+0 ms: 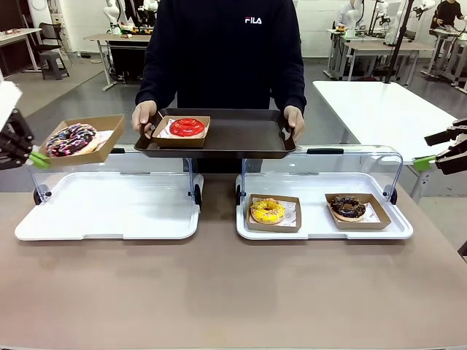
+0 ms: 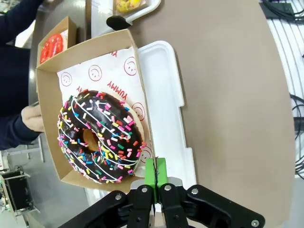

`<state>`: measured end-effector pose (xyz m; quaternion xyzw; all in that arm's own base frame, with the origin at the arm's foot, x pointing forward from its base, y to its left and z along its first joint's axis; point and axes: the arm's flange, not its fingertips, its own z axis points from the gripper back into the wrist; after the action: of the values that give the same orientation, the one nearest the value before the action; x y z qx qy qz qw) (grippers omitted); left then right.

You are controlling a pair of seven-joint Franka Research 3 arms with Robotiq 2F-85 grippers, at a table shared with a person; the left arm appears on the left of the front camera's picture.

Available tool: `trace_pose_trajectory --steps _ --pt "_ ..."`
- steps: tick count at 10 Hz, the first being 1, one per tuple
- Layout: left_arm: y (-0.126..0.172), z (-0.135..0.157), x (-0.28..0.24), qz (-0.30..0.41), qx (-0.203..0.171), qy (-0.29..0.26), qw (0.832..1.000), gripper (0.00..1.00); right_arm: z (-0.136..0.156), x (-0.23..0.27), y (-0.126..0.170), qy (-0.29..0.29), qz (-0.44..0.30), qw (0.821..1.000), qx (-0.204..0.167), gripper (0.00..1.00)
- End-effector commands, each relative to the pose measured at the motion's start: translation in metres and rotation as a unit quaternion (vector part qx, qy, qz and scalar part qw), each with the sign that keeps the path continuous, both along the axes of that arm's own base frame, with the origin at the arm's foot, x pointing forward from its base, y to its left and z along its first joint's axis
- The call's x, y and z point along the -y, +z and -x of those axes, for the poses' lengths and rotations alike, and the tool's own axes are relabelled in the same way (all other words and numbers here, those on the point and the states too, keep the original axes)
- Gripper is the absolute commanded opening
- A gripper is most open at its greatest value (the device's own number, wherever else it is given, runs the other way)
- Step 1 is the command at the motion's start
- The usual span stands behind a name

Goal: Provide the desired donut to the person.
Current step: Place the picked Paper togo box onto the Handle tray extended by the person.

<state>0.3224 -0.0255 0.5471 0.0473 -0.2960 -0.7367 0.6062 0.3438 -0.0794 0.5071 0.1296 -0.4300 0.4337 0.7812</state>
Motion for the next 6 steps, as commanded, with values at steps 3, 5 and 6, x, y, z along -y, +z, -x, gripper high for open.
trace_pose_trajectory --steps 3,5,6 --pt "0.0055 -0.0053 -0.0066 -0.009 -0.013 0.005 1.0 0.01 -0.0012 0.0 -0.0029 0.005 -0.008 1.0 0.004 1.0" --pt "0.0055 -0.0053 -0.0066 -0.009 -0.013 0.005 1.0 0.01 -0.0012 0.0 -0.0029 0.005 -0.008 1.0 0.004 1.0" --pt "0.0041 -0.0063 -0.0031 -0.006 -0.01 0.003 1.0 0.01 -0.0012 0.0 -0.0029 0.005 -0.008 1.0 0.004 1.0"
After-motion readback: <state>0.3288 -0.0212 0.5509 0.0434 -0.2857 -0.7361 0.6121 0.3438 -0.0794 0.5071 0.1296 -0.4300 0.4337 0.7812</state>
